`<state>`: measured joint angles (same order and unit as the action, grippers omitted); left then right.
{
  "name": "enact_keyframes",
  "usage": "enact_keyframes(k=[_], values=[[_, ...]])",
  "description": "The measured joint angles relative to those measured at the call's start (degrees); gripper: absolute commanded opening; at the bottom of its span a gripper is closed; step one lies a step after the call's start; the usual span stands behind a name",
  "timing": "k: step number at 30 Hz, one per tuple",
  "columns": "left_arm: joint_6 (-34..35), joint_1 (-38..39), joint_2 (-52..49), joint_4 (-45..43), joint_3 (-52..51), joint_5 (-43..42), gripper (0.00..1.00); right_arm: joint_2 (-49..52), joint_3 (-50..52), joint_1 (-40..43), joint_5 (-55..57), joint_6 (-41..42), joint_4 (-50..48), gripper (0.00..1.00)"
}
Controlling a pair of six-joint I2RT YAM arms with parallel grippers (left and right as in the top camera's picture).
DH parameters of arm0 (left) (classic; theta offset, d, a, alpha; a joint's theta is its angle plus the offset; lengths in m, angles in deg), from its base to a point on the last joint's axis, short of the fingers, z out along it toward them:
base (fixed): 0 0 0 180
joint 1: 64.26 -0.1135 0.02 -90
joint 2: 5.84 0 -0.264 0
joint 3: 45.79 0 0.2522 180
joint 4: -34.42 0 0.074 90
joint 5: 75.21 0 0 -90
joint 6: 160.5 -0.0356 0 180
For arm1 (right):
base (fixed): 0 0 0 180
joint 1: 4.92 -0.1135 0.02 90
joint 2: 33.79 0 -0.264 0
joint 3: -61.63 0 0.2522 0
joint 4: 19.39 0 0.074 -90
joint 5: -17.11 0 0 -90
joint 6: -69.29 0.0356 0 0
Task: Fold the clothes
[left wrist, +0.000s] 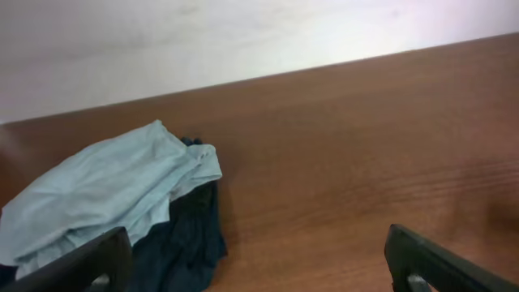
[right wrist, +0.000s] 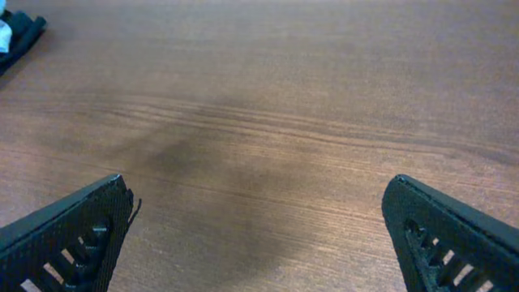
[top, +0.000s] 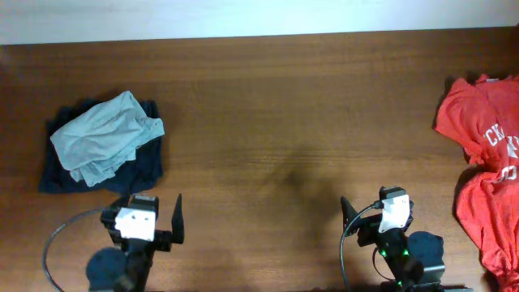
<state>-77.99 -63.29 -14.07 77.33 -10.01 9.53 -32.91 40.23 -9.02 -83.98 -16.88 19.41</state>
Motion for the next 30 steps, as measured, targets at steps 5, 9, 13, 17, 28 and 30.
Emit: enact_keyframes(k=[5,9,13,17,28,30], values=[[0.00,0.04,6.51,-0.13,-5.03,0.00,0.99,0.00,0.00,0.00,0.00,0.00,0.00,0.99],[0.00,0.48,7.28,-0.31,-7.48,0.00,0.99,0.00,0.00,0.00,0.00,0.00,-0.02,0.99],[0.00,0.59,7.34,-3.41,-10.34,0.09,0.99,0.00,0.00,0.00,-0.02,0.00,0.00,0.99],[0.02,0.59,7.37,-8.96,-14.80,0.17,0.99,0.00,0.00,0.00,0.00,-0.02,0.00,0.99],[0.02,0.59,7.34,-9.25,-15.56,0.17,0.99,0.00,0.00,0.00,0.00,-0.02,0.00,0.99],[0.02,0.59,7.34,-9.25,-15.56,0.17,0.99,0.00,0.00,0.00,0.00,-0.04,0.00,0.99]])
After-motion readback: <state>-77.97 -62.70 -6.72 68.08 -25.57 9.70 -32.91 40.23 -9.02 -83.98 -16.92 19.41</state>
